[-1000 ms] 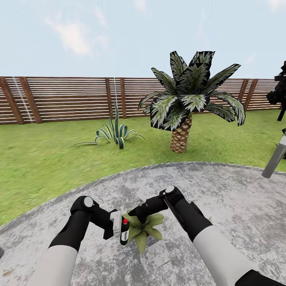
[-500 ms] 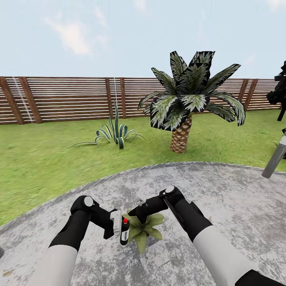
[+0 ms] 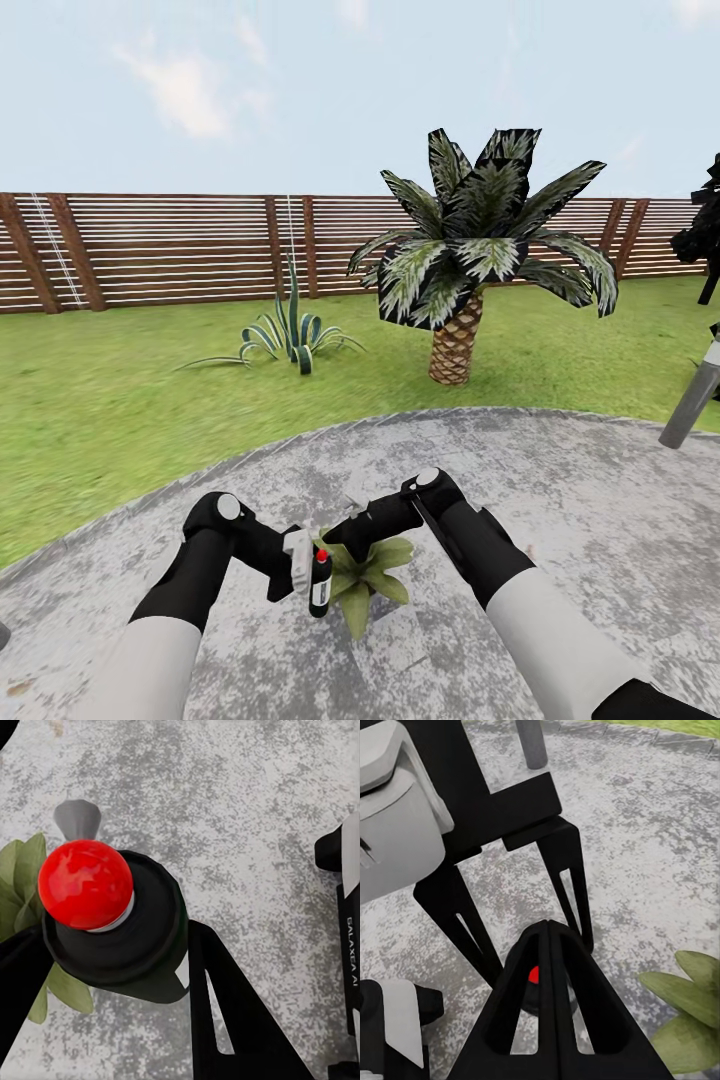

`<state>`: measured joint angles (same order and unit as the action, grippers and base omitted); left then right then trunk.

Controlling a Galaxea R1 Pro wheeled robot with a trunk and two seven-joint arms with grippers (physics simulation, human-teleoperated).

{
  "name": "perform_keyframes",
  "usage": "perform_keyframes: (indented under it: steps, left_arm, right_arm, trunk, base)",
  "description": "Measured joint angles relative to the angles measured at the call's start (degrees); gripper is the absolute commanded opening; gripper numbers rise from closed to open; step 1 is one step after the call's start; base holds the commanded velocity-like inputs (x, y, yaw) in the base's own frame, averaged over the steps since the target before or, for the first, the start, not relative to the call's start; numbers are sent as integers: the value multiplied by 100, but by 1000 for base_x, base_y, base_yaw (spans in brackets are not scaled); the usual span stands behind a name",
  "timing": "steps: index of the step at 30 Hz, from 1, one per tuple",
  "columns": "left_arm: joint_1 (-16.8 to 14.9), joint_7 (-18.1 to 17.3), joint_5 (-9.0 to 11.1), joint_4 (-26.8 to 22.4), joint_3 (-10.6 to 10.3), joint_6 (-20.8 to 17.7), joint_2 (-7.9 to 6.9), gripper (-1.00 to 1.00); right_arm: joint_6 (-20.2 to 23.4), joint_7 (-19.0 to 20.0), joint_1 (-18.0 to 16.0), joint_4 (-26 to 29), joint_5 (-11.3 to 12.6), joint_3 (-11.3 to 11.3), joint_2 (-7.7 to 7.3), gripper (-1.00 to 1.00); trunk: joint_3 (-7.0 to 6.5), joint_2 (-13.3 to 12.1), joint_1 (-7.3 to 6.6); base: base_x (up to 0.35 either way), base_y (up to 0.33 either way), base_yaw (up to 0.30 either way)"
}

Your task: Pick up the pesticide atomizer in the garden and spray insectifuge to fully cover both potted plants in the garden.

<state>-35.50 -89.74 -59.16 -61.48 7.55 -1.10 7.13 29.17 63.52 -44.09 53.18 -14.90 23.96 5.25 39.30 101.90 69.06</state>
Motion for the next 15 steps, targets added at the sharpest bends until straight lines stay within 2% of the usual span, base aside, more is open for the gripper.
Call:
perform_keyframes:
  steps: [15]
  left_arm:
    - [-6,0,1,-270,-7,-7,0,-100]
  right_arm:
    - [0,0,0,0,0,0,0,-100]
  trunk:
    - [0,0,0]
  base:
    - [0,0,0]
